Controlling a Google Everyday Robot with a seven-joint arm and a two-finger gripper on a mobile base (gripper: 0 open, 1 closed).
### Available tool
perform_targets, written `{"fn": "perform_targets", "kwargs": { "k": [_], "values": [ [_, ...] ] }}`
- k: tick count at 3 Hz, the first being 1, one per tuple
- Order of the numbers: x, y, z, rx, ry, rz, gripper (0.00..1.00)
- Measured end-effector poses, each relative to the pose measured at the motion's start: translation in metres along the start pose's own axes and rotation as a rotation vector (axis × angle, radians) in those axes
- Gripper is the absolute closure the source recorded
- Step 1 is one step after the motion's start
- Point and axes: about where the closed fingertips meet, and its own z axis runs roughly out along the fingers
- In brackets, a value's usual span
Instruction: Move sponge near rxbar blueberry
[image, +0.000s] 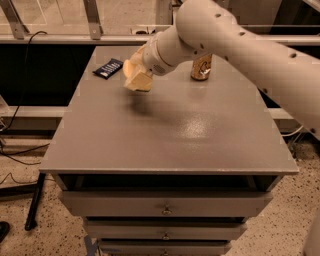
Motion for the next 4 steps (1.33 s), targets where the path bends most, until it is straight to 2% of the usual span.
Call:
{"fn": "perform_targets", "kwargs": {
  "k": [1, 2, 4],
  "values": [
    [0.006, -0.027, 0.038, 0.051, -0.001, 0.029, 1.00],
    [0.014, -0.049, 0.064, 0.107, 0.001, 0.085, 0.82],
    [0.013, -0.066, 0.090, 0.142, -0.002, 0.155, 0.39]
  ]
}}
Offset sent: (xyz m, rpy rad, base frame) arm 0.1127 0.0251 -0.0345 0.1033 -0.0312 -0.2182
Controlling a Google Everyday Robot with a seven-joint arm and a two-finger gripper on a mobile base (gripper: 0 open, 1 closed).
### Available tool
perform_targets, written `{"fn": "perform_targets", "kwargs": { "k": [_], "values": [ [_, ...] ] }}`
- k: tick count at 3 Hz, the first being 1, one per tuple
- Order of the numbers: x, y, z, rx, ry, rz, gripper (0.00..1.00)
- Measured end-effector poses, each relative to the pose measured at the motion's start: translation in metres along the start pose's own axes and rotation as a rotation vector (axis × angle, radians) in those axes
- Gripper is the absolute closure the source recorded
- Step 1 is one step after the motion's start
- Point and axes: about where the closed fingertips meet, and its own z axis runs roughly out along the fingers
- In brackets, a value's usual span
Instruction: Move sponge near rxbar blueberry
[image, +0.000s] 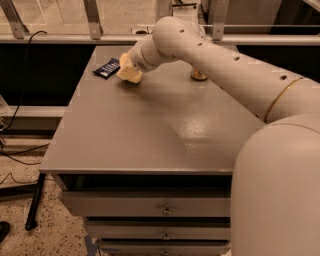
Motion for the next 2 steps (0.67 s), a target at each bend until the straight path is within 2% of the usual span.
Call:
{"fn": "perform_targets", "kwargs": {
  "k": [1, 2],
  "values": [
    [-0.0033, 0.0004, 0.0073, -0.005, -0.004, 0.009, 0.16],
    [-0.0090, 0.0021, 0.0100, -0.012, -0.016, 0.009, 0.00]
  ]
}}
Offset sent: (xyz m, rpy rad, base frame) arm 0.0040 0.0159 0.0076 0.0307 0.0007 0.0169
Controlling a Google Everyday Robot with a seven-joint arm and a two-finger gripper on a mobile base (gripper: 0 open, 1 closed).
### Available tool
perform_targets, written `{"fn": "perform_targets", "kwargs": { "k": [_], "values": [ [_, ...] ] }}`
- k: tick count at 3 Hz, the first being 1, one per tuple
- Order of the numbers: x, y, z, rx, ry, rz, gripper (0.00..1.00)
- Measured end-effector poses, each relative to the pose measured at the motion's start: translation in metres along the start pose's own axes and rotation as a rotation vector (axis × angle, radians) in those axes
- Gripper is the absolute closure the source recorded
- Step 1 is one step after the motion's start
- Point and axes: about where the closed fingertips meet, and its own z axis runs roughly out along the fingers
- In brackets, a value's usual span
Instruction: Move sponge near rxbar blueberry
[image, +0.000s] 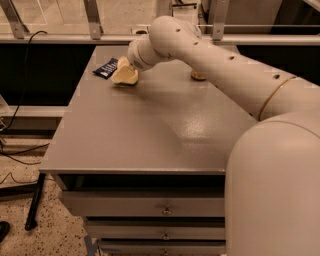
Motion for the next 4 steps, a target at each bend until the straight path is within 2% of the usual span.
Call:
{"fn": "perform_targets", "kwargs": {
  "k": [1, 2, 3, 4],
  "values": [
    [-0.007, 0.002, -0.002, -0.007, -0.020, 0.000, 0.00],
    [-0.020, 0.010, -0.026, -0.001, -0.064, -0.017, 0.00],
    [-0.018, 0.030, -0.072, -0.021, -0.106, -0.018, 0.00],
    [-0.002, 0.066, -0.145, -0.084, -0.176, -0.007, 0.00]
  ]
}}
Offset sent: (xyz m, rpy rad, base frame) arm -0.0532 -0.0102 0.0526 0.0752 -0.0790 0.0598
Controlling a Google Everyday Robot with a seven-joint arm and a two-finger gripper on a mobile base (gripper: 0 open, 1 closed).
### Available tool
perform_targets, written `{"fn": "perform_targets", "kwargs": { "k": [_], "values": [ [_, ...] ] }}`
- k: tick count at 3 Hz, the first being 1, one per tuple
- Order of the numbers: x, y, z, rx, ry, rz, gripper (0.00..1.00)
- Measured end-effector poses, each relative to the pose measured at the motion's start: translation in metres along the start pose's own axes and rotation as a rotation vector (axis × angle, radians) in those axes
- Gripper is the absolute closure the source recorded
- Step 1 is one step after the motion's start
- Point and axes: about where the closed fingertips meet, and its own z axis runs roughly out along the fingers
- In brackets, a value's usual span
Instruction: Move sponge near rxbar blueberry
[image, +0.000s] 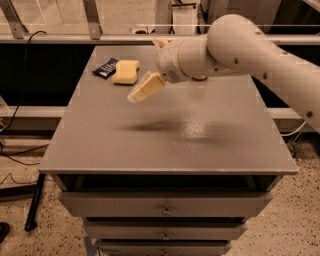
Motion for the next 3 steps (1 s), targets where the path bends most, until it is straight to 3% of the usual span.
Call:
{"fn": "perform_targets", "kwargs": {
  "k": [1, 2, 3],
  "values": [
    [0.012, 0.011, -0.073, 0.003, -0.040, 0.007, 0.00],
    [0.029, 0.012, -0.146, 0.008, -0.035, 0.039, 0.00],
    [0.031, 0.019, -0.149, -0.014, -0.030, 0.042, 0.00]
  ]
}}
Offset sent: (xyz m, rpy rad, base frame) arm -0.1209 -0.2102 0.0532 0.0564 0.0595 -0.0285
